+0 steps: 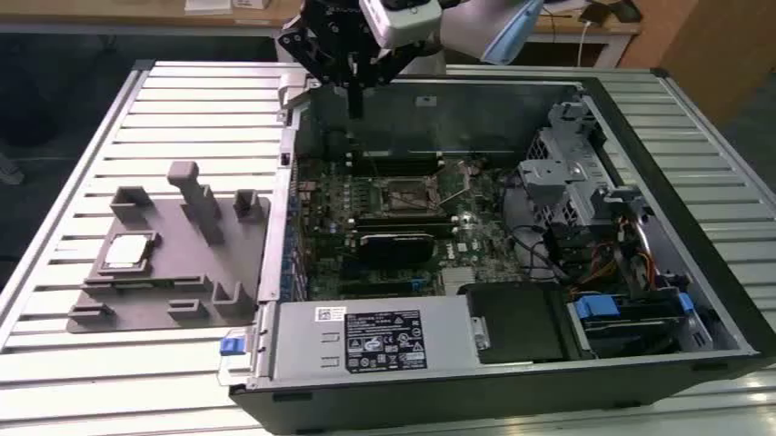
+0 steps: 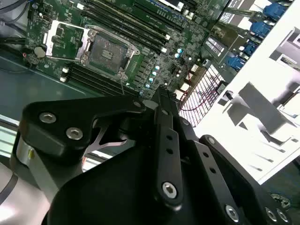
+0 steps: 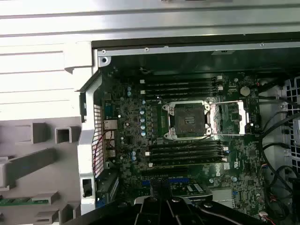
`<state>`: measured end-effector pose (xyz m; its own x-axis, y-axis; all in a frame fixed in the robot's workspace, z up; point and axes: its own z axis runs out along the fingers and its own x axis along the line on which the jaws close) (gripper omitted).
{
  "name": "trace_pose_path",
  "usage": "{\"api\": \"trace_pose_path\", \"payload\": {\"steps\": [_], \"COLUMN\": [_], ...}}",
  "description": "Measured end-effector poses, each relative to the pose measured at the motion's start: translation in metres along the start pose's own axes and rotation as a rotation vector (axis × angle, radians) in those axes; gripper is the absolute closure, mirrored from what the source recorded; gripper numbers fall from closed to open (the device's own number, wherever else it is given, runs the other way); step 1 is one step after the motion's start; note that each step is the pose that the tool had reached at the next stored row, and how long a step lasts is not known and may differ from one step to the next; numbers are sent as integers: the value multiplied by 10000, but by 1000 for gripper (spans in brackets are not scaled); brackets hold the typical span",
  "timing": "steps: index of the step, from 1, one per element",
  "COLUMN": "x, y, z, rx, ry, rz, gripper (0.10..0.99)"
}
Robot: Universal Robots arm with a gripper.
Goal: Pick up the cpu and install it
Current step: 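Reach for the cpu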
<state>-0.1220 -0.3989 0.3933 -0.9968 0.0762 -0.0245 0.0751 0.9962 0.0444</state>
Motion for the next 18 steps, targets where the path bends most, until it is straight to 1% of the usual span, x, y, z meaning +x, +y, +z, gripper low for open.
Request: {"api": "trace_pose_path", "payload": {"steps": [8, 14, 18], "x": [8, 57, 111], "y": [0, -4, -9], "z": [0, 1, 4], "rx": [1, 0, 0], "ry": [0, -1, -2], "rz": [2, 0, 0], "gripper": [980, 980, 980]}}
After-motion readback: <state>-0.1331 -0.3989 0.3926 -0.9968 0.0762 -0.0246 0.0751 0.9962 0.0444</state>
